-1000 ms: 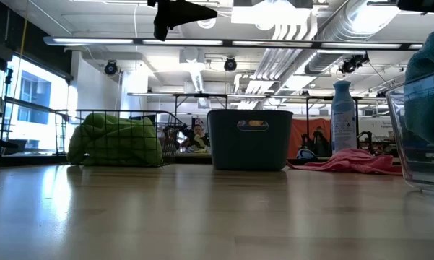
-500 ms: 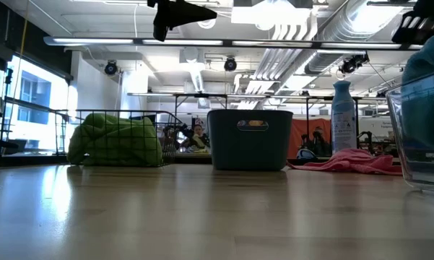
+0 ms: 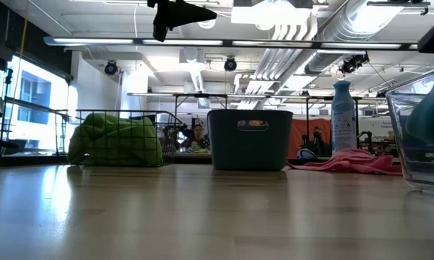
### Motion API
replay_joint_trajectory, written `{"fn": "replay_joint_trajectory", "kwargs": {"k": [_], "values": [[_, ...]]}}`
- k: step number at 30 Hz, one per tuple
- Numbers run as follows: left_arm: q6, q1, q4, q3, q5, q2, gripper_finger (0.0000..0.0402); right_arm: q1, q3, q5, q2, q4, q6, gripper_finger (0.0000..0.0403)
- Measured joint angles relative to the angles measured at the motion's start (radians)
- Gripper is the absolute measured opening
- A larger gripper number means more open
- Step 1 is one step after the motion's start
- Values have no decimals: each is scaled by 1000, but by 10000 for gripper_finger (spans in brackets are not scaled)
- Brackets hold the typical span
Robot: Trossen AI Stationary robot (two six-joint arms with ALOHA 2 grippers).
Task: Sort microfiber towel by color & place in baskets
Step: Put the blue towel into the transparent bin
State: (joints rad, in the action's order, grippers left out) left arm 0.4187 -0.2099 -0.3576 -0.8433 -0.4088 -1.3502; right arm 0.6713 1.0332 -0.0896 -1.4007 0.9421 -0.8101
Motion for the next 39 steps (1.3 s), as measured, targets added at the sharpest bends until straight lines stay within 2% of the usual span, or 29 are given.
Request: {"fn": "replay_joint_trajectory", "kwargs": {"k": [9,22,27,32,39], "values": [[-1,0,1,0,0,0,234,6,0,-12,-107,-5,11,0],[-2,0,2,0,0,0,234,6,0,-42,-258,-45,116,0],[-2,0,2,0,1,0,234,6,5,-21,-310,-54,110,0],[-3,0,2,0,1,0,234,5,3,11,-307,-66,75,0],[-4,0,2,0,1,0,234,1,-3,-57,-213,-68,40,0]]}}
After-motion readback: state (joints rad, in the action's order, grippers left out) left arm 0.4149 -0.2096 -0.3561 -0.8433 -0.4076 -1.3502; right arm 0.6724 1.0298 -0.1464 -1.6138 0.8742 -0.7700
